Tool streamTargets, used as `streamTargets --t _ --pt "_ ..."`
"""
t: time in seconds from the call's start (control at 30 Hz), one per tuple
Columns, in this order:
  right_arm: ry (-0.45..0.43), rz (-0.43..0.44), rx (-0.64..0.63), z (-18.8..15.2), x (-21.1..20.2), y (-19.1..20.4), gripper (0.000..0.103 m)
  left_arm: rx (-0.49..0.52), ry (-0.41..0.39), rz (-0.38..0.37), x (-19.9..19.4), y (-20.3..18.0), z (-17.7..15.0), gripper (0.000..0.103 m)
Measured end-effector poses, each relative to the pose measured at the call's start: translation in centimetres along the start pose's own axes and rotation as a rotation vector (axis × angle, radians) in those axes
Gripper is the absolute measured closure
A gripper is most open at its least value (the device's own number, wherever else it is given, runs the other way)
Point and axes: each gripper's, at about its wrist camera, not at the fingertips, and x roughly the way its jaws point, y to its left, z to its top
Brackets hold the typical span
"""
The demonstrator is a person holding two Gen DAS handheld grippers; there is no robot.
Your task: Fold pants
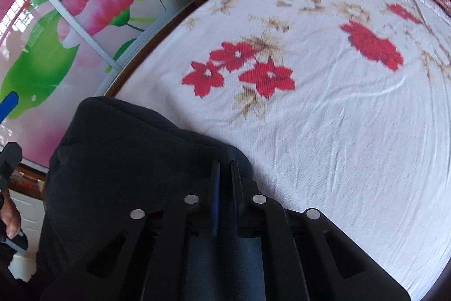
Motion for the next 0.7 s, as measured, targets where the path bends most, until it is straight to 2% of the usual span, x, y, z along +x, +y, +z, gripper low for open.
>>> streamTargets --t 0.03,0.1,0.17,0.27,0.3,0.37,0.47,0.5,0.57,0.63,0.67,0.7 --pt "-0.035 0.015 0.059 -0.1 -1.0 -0.5 0.076 0.004 0.020 0.004 0.3 0.0 -0.4 0.002" --pt "-0.154 -0.044 0.128 -1.1 -4.7 -1.2 0.053 0.004 0.035 0.010 0.3 0.0 -1.1 0.002" --pt "-0.237 0.007 0.192 -3.5 -8.8 -2.3 0.052 -0.001 0.036 -0.009 -0.1 -0.2 -1.5 0.002" --pt "-0.336 -0.023 0.341 -10.5 -15.2 -5.0 0.052 0.022 0.032 -0.037 -1.1 -1.6 -1.6 0.002" --pt "-0.362 -0.053 0.394 -13.6 -17.2 -6.1 0.052 0.033 0.018 -0.045 -1.7 -2.4 -1.7 0.002" --pt "-0.414 -0.167 0.549 -21.0 -21.3 -8.9 0.052 0.056 0.002 -0.098 -3.1 -4.6 -1.5 0.002" --pt "-0.488 -0.283 0.854 -33.0 -26.5 -13.5 0.052 0.101 -0.026 -0.172 -4.9 -8.1 -1.4 0.002" --pt "-0.498 -0.321 0.929 -36.1 -27.8 -14.7 0.052 0.136 -0.030 -0.203 -5.5 -9.9 -1.5 0.002" --pt "-0.519 -0.418 1.061 -41.5 -30.1 -16.6 0.052 0.192 -0.025 -0.227 -6.2 -13.0 -1.7 0.002" --pt "-0.536 -0.475 1.167 -45.4 -31.2 -18.3 0.052 0.228 -0.009 -0.255 -6.8 -15.3 -2.0 0.002" --pt "-0.533 -0.496 1.227 -46.9 -31.5 -19.4 0.052 0.252 0.001 -0.263 -7.2 -16.5 -2.1 0.002" --pt "-0.554 -0.456 1.257 -48.0 -31.4 -20.4 0.052 0.267 0.006 -0.266 -7.6 -17.3 -2.3 0.002"
